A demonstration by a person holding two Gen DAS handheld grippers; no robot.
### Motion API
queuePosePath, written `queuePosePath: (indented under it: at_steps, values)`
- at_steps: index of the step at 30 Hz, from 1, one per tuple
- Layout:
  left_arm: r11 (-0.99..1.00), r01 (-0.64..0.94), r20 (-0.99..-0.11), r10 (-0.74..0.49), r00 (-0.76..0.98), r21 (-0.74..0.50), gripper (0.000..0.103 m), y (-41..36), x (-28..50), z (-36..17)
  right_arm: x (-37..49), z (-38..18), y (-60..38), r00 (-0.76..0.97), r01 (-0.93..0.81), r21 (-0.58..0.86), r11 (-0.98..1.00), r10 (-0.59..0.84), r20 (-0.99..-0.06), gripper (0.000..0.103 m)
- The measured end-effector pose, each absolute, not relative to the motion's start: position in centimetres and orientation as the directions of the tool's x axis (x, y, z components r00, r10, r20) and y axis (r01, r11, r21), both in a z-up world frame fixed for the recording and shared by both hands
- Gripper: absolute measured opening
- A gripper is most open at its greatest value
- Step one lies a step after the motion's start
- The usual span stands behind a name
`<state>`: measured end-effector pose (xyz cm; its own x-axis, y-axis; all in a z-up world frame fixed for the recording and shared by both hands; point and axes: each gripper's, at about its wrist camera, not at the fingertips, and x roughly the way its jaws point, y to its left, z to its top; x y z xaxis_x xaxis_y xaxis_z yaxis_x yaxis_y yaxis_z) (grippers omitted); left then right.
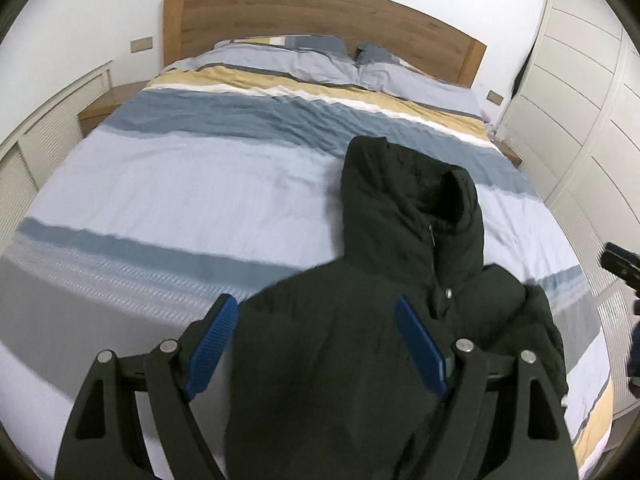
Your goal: Fold large clothes
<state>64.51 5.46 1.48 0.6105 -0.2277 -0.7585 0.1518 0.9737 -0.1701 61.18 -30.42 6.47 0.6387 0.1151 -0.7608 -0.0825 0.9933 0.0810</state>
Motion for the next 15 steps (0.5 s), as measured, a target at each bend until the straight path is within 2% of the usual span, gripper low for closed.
queuePosePath:
  at_steps: [3, 8, 15]
  values:
    - [0.971, 0.127, -0.771, -0.239, 0.59, -0.204, 0.081, 4.1, 68.0, -1.1, 65.0, 2.5, -31.5, 0.645, -0.069, 0.115, 0.991, 0.132, -0.752, 0.09]
    - [0.943, 0.052, -0.775, -0.302, 0.555, -0.33, 0.081, 2.2, 73.9, -6.0, 70.4, -3.2, -34.3, 0.633, -0.018, 0.221, 0.975, 0.183, -0.753, 0.09]
    - [0.884, -0.028, -0.758, -0.384, 0.527, -0.468, 0.081, 0.1, 80.7, -10.5, 76.7, -7.6, -35.6, 0.634, 0.018, 0.338, 0.941, 0.251, -0.731, 0.09]
